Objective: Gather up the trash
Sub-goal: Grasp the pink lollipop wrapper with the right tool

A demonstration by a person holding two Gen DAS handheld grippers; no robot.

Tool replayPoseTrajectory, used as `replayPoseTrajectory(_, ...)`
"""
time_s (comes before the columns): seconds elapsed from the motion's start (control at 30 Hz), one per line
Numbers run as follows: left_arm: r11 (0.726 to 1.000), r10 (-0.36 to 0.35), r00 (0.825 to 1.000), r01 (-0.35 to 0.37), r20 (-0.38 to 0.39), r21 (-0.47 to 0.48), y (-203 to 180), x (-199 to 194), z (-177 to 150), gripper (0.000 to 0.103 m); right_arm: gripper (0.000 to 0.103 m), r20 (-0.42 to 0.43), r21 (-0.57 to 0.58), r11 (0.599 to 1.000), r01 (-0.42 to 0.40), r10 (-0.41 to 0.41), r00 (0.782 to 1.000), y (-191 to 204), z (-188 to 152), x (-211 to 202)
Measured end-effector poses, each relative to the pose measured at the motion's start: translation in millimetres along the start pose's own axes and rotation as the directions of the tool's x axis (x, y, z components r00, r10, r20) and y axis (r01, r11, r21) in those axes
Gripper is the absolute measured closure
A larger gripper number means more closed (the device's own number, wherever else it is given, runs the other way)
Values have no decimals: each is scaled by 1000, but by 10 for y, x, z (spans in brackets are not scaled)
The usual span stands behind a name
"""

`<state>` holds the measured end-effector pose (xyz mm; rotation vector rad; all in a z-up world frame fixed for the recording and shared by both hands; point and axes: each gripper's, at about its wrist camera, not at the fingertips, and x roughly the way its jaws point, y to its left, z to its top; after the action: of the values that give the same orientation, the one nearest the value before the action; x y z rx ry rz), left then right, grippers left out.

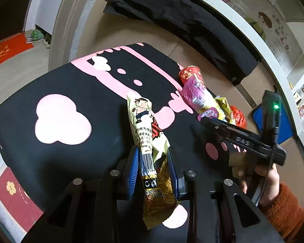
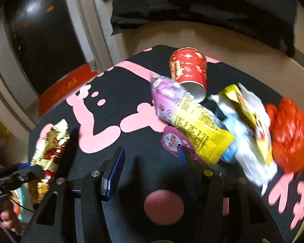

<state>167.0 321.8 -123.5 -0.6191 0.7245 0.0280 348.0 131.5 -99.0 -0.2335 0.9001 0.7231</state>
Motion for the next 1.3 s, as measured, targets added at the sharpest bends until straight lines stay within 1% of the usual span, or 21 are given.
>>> replayPoseTrajectory(0.1,1000,3,1000,-3,8,-3,48,-36,16,74,51,-3,-40,998,49,-49,999,-18,50,75)
replayPoseTrajectory(0.2,1000,4,1000,-4,17,0,77,-58,42,74,52,26,-90,991,98,-96,995,-43,104,76)
replayPoseTrajectory(0.27,1000,0,1000,0,14,-6,91,-39,59,74,52,64,-151,976,157,-149,987,-17,150,59)
replayPoseTrajectory(0.33,1000,-4,1000,4,7,-10,86,-10,67,74,52,79,-223,948,227,-215,973,-12,190,87)
replayPoseTrajectory(0.4,1000,-9,1000,9,0,-8,64,23,77,74,52,71,-259,933,250,-240,968,-54,219,139)
replayPoseTrajectory(0.43,1000,-11,1000,11,-3,-2,43,44,81,74,52,63,-263,932,251,-243,968,-95,231,163)
replayPoseTrajectory(0.53,1000,-16,1000,16,-17,9,10,112,104,74,53,44,-224,946,233,-228,973,-252,274,218)
replayPoseTrajectory(0.6,1000,-19,1000,19,-25,8,-4,149,119,74,54,41,-174,966,192,-188,981,-331,309,243)
replayPoseTrajectory(0.67,1000,-22,999,22,-29,8,-13,168,140,74,54,45,-149,976,159,-154,987,-346,313,232)
replayPoseTrajectory(0.73,1000,-18,999,18,-28,12,-15,176,160,74,54,73,-161,979,126,-115,991,-280,286,158)
replayPoseTrajectory(0.8,1000,-16,999,17,-28,11,-10,187,180,74,51,104,-193,976,100,-81,991,-189,253,68)
replayPoseTrajectory(0.83,1000,-16,999,16,-28,8,-9,196,189,74,47,100,-212,974,79,-59,993,-152,244,57)
replayPoseTrajectory(0.87,1000,-17,999,17,-29,6,-11,211,199,74,45,86,-227,972,61,-42,995,-124,236,68)
replayPoseTrajectory(0.93,1000,-20,999,20,-34,5,-24,236,207,74,45,39,-255,966,40,-31,999,-111,222,147)
replayPoseTrajectory(1.1,1000,-18,998,19,-52,15,-59,285,205,74,45,-25,-292,955,42,-52,998,-177,226,397)
replayPoseTrajectory(1.13,1000,-15,998,16,-54,16,-70,292,206,74,45,-34,-294,955,29,-41,999,-186,237,427)
replayPoseTrajectory(1.2,1000,-12,998,13,-54,19,-90,296,211,74,46,-48,-273,962,5,-19,999,-212,286,471)
replayPoseTrajectory(1.23,1000,-9,999,10,-52,24,-106,295,216,74,50,-57,-259,966,-10,-5,998,-222,303,474)
replayPoseTrajectory(1.27,1000,-7,999,8,-50,28,-121,294,220,74,53,-54,-251,968,-13,-1,999,-219,300,457)
replayPoseTrajectory(1.3,999,-5,999,6,-49,35,-151,296,227,74,54,-55,-243,970,-10,-4,998,-206,296,454)
